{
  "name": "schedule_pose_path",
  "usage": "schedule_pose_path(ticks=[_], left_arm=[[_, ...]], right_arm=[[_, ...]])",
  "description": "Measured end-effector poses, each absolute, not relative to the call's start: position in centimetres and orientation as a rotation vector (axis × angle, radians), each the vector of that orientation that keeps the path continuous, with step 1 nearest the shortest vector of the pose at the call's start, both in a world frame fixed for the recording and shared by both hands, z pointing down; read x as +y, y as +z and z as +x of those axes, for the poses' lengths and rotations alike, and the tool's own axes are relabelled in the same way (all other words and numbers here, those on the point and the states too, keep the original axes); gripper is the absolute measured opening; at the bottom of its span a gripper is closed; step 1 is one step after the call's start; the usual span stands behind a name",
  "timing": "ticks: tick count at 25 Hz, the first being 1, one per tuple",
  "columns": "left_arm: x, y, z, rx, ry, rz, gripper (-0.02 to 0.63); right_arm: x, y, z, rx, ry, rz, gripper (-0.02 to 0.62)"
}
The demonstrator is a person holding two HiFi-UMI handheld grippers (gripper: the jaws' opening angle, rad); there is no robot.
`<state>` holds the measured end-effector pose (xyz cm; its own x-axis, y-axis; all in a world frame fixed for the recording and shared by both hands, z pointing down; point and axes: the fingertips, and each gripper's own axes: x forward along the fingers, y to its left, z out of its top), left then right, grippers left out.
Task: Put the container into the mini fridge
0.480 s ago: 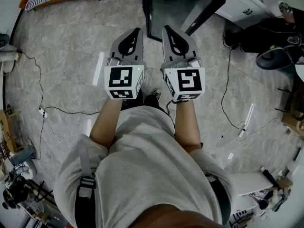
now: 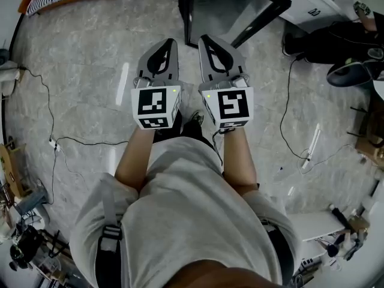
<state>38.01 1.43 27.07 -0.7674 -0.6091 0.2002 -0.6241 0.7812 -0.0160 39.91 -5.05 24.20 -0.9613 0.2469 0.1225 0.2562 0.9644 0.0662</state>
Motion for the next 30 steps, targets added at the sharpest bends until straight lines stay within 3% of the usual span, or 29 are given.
schedule_pose_path(ticks=[17,30], left_arm=[[6.6,27.9,22.6,-2.69,0.003,1.044,0.012],[8.3,27.2,15.3,-2.564,0.046,1.201,0.012]], right_arm=[[-0.1,24.8,25.0,-2.865,-0.163,-0.323,0.04],[1.4,25.5,19.4,-2.795,-0.155,-0.185,0.04]])
